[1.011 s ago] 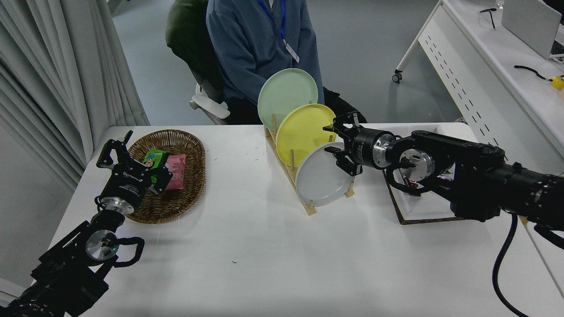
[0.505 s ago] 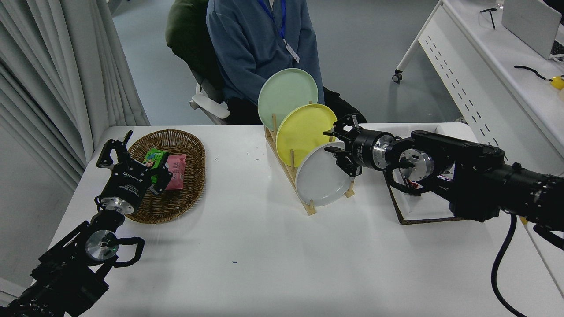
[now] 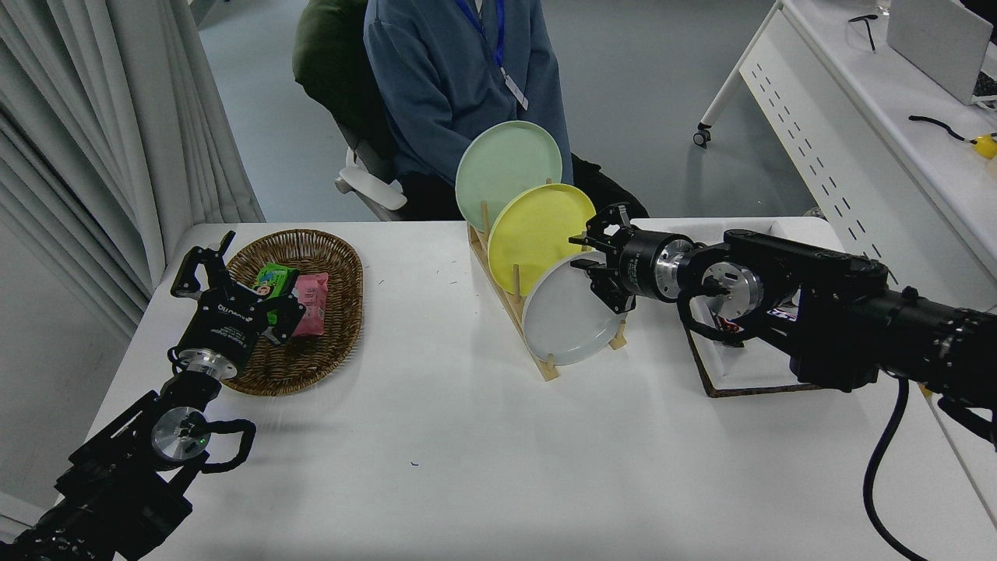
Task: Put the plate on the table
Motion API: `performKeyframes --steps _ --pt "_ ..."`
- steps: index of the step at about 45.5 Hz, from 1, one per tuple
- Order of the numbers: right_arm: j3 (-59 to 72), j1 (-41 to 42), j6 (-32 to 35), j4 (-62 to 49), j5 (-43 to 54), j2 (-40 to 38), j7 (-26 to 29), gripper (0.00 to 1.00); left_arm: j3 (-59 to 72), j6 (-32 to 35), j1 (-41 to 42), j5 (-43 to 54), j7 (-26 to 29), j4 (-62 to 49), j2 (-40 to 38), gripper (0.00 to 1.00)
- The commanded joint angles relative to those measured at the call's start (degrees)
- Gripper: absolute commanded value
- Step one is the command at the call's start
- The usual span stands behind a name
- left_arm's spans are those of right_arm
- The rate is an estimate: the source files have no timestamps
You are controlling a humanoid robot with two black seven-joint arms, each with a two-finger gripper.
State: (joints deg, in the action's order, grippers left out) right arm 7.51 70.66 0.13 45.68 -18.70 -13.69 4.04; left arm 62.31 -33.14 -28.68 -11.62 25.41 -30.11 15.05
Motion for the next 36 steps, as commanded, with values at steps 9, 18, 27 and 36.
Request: performKeyframes --steps 9,18,27,36 --pt "-0.13 0.00 -0.74 -0.06 -0.03 0.07 0.89 0.23 0.00 0.00 0.03 0.02 0.08 -0.04 -0.02 1.00" --pt "-0.66 0.00 -0.74 -0.06 -0.11 0.07 0.89 0.22 0.00 0.00 -0.06 -0.07 0.00 -0.04 -0.02 1.00" --pt "-0.66 0.00 -1.36 -0.15 -0.11 0.07 0.89 0.20 0.00 0.00 -0.06 0.02 0.00 0.05 -0.02 1.00" --pt "-0.74 0.00 -1.45 -0.15 -0.11 0.07 0.97 0.18 0.00 0.00 0.03 0.02 0.00 -0.04 -0.02 1.00"
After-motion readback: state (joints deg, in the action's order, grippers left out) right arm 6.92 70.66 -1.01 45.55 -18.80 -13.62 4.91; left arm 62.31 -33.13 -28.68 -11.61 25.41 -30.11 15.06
